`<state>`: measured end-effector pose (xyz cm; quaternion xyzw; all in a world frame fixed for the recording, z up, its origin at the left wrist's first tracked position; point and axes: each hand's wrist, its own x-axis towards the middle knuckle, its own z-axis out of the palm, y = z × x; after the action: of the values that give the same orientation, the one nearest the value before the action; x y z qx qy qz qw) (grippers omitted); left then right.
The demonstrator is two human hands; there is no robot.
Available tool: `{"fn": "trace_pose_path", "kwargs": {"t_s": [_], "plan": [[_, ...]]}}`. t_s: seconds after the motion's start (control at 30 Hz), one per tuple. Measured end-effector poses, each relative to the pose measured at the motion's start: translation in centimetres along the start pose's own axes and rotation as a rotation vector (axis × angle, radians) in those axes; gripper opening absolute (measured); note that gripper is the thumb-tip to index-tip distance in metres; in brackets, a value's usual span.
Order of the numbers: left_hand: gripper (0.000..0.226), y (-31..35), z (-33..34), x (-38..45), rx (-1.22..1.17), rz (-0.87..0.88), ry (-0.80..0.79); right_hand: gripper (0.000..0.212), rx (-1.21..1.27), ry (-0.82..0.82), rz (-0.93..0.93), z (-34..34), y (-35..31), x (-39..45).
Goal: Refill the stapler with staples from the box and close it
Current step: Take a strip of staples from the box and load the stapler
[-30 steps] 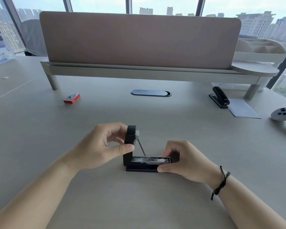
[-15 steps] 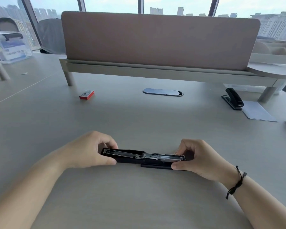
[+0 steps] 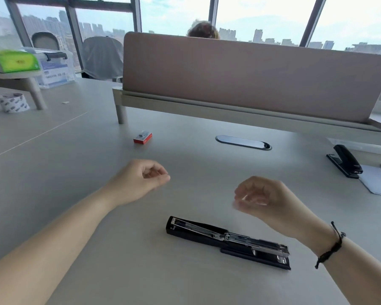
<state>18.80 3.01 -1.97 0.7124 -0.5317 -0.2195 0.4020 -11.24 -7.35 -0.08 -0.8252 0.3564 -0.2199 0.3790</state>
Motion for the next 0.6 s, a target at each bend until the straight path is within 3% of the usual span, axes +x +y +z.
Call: {"fn": "trace_pose_path", "kwargs": {"t_s": [0.27, 0.6], "plan": [[0.013, -5.4, 0.0, 3.7, -0.256, -0.146, 0.442, 0.016, -0.108, 0.036, -0.028, 9.5, -4.8, 13.1], [0.013, -6.0, -0.9, 4.4, -0.352, -0.166, 0.672, 0.039, -0.15, 0.136, -0.041, 18.5, -6.6, 28.1]]}}
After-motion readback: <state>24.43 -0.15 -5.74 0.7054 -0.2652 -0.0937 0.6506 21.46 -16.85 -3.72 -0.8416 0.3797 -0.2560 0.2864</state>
